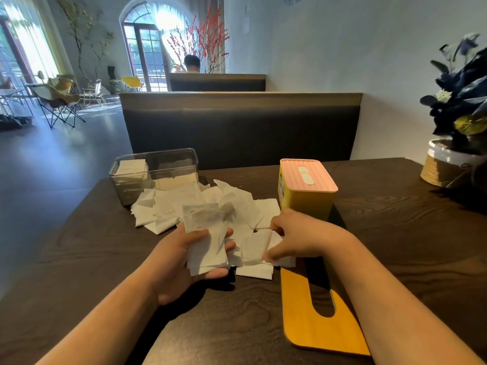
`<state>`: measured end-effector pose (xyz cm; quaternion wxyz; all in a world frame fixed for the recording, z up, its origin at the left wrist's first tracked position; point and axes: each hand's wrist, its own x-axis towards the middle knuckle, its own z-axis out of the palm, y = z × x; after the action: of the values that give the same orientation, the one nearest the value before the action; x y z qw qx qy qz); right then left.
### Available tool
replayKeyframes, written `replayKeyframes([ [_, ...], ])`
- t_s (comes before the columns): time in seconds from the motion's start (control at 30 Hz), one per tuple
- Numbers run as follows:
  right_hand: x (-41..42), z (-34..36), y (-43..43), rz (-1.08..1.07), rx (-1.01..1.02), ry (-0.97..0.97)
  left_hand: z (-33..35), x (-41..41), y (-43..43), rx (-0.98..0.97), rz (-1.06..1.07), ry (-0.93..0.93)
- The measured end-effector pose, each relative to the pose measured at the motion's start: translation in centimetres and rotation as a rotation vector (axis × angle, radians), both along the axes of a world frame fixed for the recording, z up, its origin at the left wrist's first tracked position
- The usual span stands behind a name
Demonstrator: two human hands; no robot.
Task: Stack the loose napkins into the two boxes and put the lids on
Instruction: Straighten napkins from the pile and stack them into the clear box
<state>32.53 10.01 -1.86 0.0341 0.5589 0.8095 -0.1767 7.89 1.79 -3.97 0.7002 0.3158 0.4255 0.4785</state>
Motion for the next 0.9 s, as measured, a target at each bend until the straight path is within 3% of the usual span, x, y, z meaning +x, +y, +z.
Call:
replayKeyframes([
  [0.1,0.1,-0.4,0.0,0.007,0.01,0.076,0.0,0.1,0.2,0.006,0.012,0.012],
  [0.4,0.9,-0.7,0.0,-0.017,-0.124,0.541,-0.1,0.0,0.4,0.016,0.032,0.034],
  [0.73,0.7,-0.4,-0.3,-0.109,0.079,1.044,0.0,-0.6,0.3,0.025,0.053,0.007],
  [0.9,-0.2,0.3,-0.6,-0.136,0.037,1.227,0.1,-0.5,0.4,0.012,0.071,0.01],
])
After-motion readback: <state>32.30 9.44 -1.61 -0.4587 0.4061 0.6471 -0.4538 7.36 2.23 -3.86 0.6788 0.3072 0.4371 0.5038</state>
